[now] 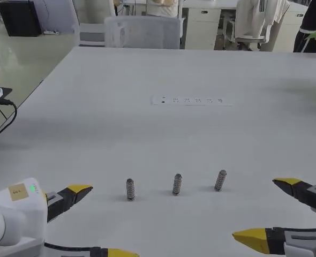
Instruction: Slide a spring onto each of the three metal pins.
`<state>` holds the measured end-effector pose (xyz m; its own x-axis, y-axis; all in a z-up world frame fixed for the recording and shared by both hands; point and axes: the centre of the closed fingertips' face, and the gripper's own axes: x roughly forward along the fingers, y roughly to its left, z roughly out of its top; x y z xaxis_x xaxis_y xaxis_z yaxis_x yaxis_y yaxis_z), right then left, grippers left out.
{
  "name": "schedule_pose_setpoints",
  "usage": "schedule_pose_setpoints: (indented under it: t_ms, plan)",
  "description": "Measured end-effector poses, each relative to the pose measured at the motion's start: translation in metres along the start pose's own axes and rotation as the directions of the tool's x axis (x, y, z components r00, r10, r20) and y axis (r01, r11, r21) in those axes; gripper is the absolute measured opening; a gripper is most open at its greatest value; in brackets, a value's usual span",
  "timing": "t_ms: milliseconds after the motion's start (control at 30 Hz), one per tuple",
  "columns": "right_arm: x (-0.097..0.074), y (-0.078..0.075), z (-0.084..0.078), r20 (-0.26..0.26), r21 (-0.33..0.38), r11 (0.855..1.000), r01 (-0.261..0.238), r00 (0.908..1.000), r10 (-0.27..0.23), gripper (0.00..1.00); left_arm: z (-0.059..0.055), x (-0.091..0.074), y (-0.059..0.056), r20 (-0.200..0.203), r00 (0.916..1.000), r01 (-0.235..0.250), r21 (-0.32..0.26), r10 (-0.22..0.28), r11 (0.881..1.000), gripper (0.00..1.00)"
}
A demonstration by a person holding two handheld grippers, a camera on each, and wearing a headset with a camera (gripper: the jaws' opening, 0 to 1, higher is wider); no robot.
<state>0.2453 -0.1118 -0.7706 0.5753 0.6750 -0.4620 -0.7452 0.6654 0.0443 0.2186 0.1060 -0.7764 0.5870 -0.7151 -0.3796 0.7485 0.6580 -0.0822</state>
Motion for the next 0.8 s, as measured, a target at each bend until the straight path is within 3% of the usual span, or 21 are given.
schedule_pose_setpoints:
  t_ms: [800]
  plan:
    - [0.0017,0.0015,-0.0009,-0.017,-0.004,1.000,-0.001,0.9999,0.001,0.98,0.0001,-0.0001,0.0018,0.004,1.0000,-0.003,-0.002,0.003,1.000,0.95]
